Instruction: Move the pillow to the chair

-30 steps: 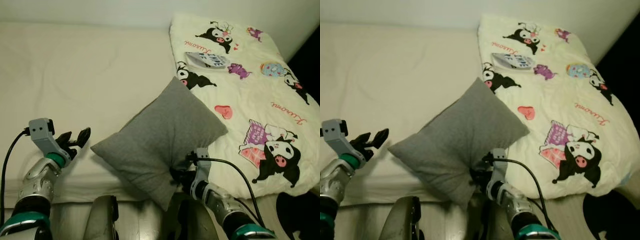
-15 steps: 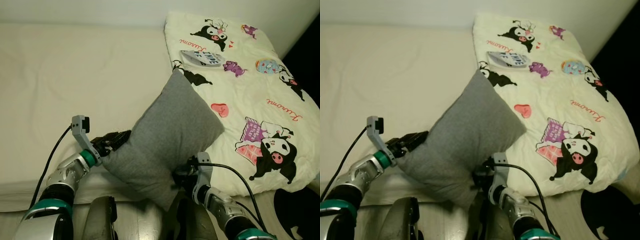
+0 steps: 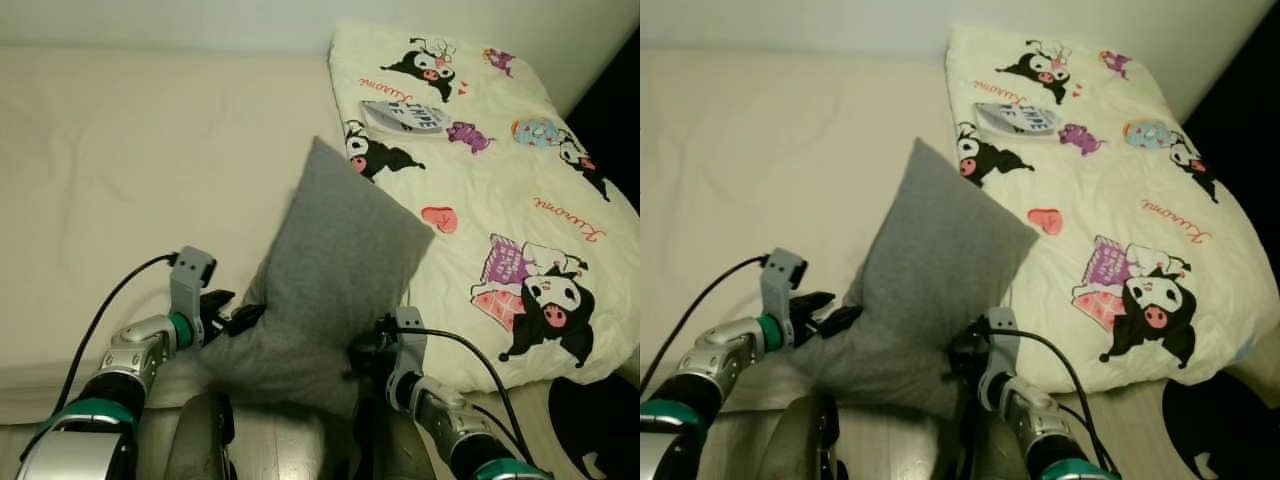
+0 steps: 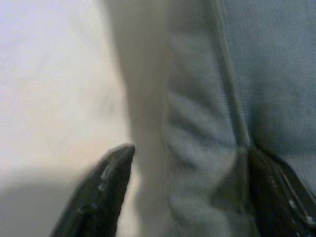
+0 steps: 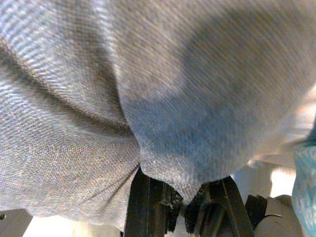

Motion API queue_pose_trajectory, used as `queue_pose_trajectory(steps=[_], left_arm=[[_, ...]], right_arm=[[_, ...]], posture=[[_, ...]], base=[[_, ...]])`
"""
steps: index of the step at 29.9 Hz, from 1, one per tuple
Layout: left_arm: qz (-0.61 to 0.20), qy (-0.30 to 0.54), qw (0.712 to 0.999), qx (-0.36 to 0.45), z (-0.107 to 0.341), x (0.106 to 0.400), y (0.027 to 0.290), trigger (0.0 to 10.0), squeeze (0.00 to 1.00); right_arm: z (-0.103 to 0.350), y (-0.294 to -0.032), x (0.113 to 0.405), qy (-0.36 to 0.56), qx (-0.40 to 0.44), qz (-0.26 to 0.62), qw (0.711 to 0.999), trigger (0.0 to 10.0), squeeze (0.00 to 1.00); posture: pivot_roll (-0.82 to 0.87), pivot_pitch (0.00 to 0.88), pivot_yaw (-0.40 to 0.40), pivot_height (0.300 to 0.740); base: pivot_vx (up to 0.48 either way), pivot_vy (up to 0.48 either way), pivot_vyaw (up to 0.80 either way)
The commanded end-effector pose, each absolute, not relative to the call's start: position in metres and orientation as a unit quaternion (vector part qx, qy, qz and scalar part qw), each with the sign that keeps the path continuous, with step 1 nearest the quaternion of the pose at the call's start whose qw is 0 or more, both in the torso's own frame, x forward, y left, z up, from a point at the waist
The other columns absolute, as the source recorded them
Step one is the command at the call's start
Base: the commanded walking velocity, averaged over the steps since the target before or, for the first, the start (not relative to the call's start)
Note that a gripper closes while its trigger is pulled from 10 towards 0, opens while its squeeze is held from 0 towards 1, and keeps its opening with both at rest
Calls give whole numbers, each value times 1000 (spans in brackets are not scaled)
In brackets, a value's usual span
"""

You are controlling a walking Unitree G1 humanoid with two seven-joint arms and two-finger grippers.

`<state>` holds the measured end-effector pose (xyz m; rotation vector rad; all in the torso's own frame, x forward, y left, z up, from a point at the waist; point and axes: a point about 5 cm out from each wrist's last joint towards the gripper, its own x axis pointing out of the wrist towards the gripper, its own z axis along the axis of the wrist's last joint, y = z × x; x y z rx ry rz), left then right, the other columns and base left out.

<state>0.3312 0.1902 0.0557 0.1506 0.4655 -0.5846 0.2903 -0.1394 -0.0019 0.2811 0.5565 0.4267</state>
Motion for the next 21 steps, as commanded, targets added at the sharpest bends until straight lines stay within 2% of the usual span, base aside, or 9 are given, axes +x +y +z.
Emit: queue_pose_trajectory(steps=[1, 4, 5, 9, 11, 16, 21], left_arm=[[-256, 287, 917, 104, 26, 312, 194, 10000, 0], [-241, 282, 923, 100, 26, 312, 196, 10000, 0], [-220, 258, 938, 71, 29, 315, 196, 0, 0], [-199, 215, 956, 18, 36, 319, 194, 0, 0], [-224, 160, 960, -44, 43, 322, 182, 0, 0], [-221, 151, 962, -55, 44, 322, 179, 0, 0], [-199, 106, 964, -141, 50, 325, 171, 0, 0]], right_arm=[[-3, -146, 290, 270, 138, 187, 934, 0, 0], [-2, -146, 290, 269, 138, 187, 935, 0, 0], [-2, -143, 291, 267, 141, 188, 935, 0, 0], [-1, -140, 291, 263, 147, 191, 934, 0, 0], [1, -133, 292, 257, 148, 205, 933, 0, 0], [1, -132, 293, 255, 149, 207, 933, 0, 0], [5, -126, 294, 244, 160, 221, 930, 0, 0]], posture=[[62, 96, -59, 595], [62, 96, -59, 595], [67, 84, -58, 595], [67, 82, -59, 595], [65, 71, -58, 595], [65, 71, -58, 595], [65, 60, -62, 595]], base=[[0, 0, 0], [0, 0, 0], [0, 0, 0], [0, 0, 0], [0, 0, 0], [0, 0, 0], [0, 0, 0]])
